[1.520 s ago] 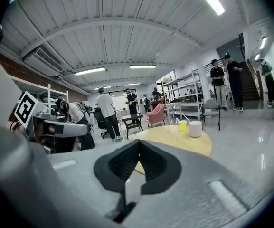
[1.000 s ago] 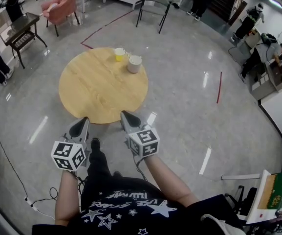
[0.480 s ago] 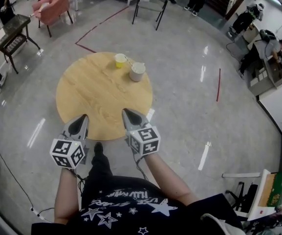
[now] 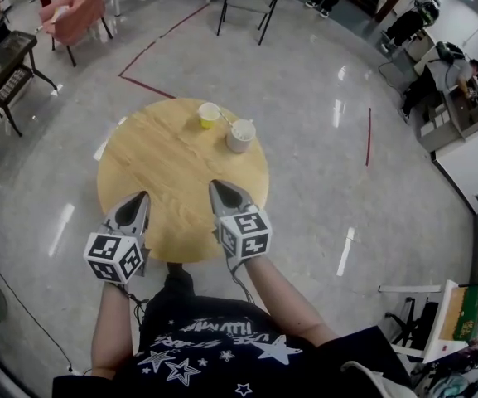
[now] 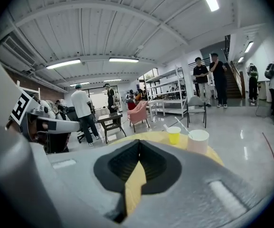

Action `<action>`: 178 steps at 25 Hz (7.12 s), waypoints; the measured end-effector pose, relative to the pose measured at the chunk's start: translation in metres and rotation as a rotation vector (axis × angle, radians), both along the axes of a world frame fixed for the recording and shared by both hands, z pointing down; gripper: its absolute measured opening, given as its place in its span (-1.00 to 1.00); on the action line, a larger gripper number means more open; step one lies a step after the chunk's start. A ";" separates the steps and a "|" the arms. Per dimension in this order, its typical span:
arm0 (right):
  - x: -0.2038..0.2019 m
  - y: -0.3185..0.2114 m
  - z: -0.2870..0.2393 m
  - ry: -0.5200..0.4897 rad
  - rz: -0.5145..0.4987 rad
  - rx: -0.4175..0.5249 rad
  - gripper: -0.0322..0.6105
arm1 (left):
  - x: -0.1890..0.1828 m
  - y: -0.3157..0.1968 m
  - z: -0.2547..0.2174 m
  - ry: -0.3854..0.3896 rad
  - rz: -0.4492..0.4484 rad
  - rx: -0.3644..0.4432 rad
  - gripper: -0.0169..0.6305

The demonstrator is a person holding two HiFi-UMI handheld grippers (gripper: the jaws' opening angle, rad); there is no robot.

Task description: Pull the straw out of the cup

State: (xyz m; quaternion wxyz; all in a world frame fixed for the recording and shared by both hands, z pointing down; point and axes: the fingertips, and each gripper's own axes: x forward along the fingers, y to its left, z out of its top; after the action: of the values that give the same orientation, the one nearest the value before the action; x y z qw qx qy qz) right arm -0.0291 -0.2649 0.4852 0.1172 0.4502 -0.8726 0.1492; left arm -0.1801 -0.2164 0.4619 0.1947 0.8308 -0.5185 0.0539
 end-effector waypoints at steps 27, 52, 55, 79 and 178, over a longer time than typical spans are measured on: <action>-0.047 -0.129 0.042 0.123 0.176 -0.055 -0.57 | -0.037 -0.134 0.042 0.054 0.191 -0.078 -0.93; -0.046 -0.227 0.080 0.200 0.193 -0.024 -0.39 | -0.047 -0.185 0.063 0.002 0.065 -0.112 -0.93; -0.051 -0.235 0.085 0.221 0.195 -0.013 -0.39 | -0.047 -0.190 0.066 0.003 0.065 -0.119 -0.93; -0.048 -0.280 0.096 0.422 0.244 0.061 -0.40 | -0.056 -0.198 0.092 0.014 0.062 -0.182 -0.93; 0.101 0.120 -0.071 0.115 -0.081 0.397 -0.77 | 0.143 0.132 -0.030 -0.034 -0.131 0.086 -0.93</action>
State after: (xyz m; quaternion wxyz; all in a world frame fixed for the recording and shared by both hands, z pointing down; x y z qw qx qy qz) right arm 0.0717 -0.1444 0.4142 0.0817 0.4369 -0.8940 -0.0564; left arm -0.0370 -0.0847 0.4318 0.1530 0.8017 -0.5769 0.0331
